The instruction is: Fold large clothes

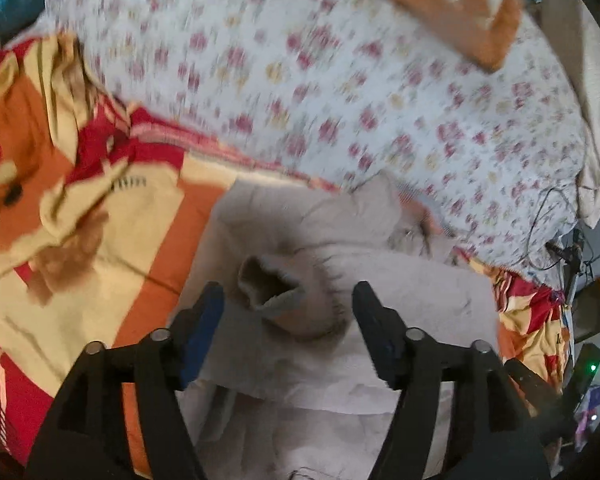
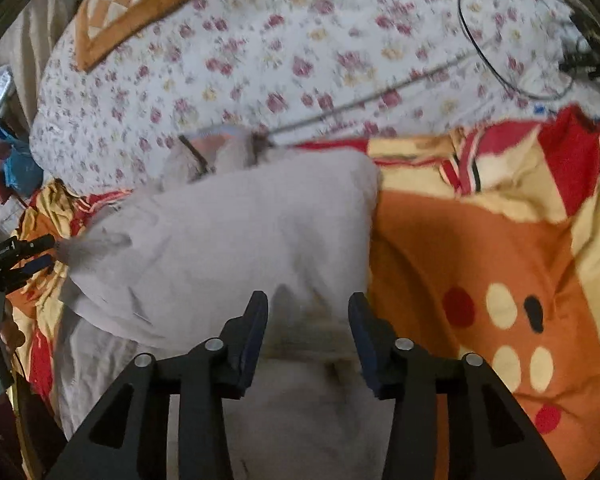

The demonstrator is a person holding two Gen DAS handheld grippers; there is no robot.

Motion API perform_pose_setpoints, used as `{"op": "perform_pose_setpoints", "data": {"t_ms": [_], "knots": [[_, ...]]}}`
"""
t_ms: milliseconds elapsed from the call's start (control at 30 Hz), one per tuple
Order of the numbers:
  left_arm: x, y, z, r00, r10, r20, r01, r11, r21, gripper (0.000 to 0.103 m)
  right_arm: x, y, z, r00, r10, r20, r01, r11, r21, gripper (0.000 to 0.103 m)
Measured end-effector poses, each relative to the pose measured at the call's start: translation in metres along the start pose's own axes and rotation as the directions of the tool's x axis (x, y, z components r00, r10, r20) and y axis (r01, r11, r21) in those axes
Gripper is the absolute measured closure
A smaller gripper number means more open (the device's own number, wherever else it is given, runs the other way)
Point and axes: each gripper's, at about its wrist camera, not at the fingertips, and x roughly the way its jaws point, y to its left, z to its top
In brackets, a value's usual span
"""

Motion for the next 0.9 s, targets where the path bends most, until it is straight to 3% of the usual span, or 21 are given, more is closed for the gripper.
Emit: {"op": "perform_pose_setpoints", "data": {"t_ms": [167, 367, 467, 533, 600, 700, 767, 900], "knots": [[-0.004, -0.018, -0.001, 0.999, -0.024, 0.041, 0.023, 1.0, 0.021, 0.029, 0.013, 0.019, 0.017, 0.999, 0.016, 0.028, -0.015, 0.999, -0.037, 0.057], [0.034, -0.026, -0.019, 0.998, 0.035, -0.053, -0.031, 0.997, 0.077, 0.029, 0.055, 0.022, 0.023, 0.999, -0.025, -0.026, 0.024, 0.999, -0.03, 0.057], [0.065, -0.011, -0.031, 0.984, 0.109, -0.142, -0.099, 0.992, 0.075, 0.029, 0.078, 0.015, 0.019, 0.996, -0.052, -0.073, 0.051, 0.999, -0.016, 0.056], [0.074, -0.003, -0.037, 0.979, 0.102, -0.175, -0.092, 0.994, 0.067, 0.029, 0.077, 0.011, 0.019, 0.997, -0.047, -0.064, 0.047, 0.999, -0.003, 0.055], [0.071, -0.001, -0.039, 0.983, 0.092, -0.16, -0.081, 0.994, 0.072, 0.029, 0.067, 0.011, 0.02, 0.996, -0.05, -0.072, 0.051, 0.999, 0.006, 0.055], [0.066, 0.0, -0.039, 0.984, 0.084, -0.157, -0.075, 0.995, 0.066, 0.029, 0.042, 0.015, 0.016, 0.998, -0.041, -0.037, 0.041, 0.999, -0.006, 0.048], [0.062, 0.002, -0.038, 0.986, 0.072, -0.152, -0.066, 0.997, 0.047, 0.029, 0.032, 0.016, 0.01, 0.999, -0.042, -0.018, 0.042, 0.999, -0.019, 0.034], [0.051, 0.006, -0.04, 0.989, 0.06, -0.138, -0.058, 0.998, 0.021, 0.029, 0.049, 0.013, -0.004, 0.993, -0.075, -0.088, 0.072, 0.997, -0.033, 0.032]]}}
